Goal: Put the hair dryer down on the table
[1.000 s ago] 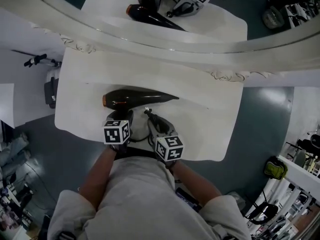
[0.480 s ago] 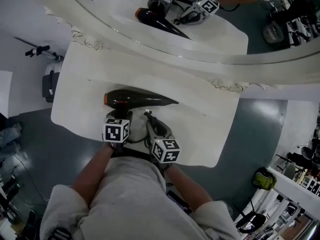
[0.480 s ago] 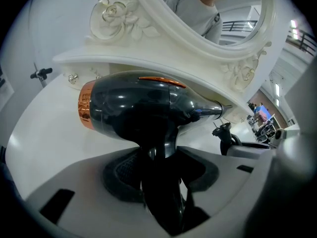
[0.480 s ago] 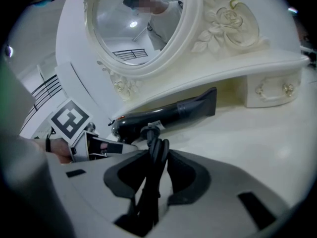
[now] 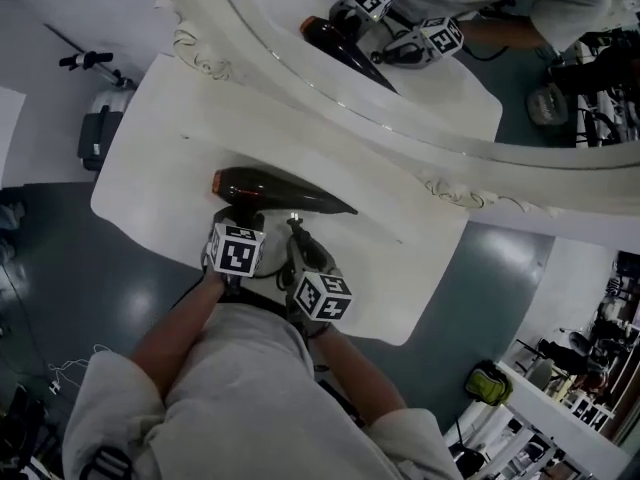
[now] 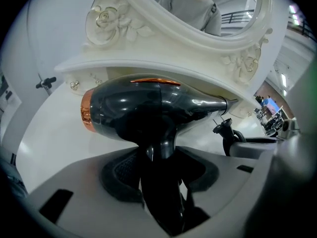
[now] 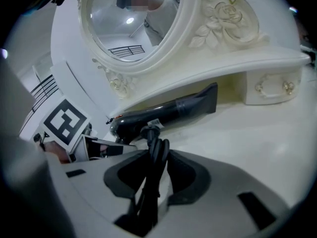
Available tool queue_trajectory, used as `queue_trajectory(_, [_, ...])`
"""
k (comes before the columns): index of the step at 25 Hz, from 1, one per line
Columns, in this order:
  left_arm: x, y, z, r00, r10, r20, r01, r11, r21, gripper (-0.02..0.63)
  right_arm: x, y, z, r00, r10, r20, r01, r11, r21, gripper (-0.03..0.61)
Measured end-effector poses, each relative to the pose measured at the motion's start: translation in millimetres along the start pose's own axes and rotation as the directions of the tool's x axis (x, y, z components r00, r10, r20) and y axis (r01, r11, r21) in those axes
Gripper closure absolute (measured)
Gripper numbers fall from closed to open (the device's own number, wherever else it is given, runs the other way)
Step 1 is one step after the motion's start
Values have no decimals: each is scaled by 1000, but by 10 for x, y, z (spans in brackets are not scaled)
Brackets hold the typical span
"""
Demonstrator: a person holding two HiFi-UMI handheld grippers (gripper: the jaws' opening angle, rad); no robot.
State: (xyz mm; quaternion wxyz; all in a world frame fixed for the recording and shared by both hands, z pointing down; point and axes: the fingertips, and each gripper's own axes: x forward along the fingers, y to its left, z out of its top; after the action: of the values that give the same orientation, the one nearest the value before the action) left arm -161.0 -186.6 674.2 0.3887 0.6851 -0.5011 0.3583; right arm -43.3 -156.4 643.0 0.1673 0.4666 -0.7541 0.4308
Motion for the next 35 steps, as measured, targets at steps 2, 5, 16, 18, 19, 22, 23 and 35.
queue_trajectory(2, [-6,-2,1,1000,4,-1,-4,1000,11,431,15,-9,-12,1000,1,-12,-1,1000,-1,454])
queue_trajectory(5, [-27,-4,27,1000,28,10,-29,998,53,407,35,-26,-21,999,2,-34,-3,1000,-10,454])
queue_trajectory(16, [-305,31,27,993,68,92,-63,997,-52,394,87,-41,-34,994,4,-109,-7,1000,-23,454])
queue_trajectory(18, [-371,50,4,990,82,114,-74,995,-72,394,99,-12,-36,993,16,-119,-21,999,-41,454])
queue_trajectory(19, [-400,58,-12,989,88,121,-79,993,-83,394,105,-1,-39,992,22,-125,-28,998,-50,454])
queue_trajectory(22, [-489,88,-60,985,108,138,-93,990,-108,396,114,15,-44,990,32,-140,-43,996,-75,454])
queue_trajectory(23, [-521,97,-77,983,112,143,-95,988,-118,400,116,20,-45,989,35,-145,-47,995,-82,454])
queue_trajectory(35, [-779,12,-314,966,173,194,-139,974,-179,580,146,23,-79,980,56,-191,-80,989,-122,442])
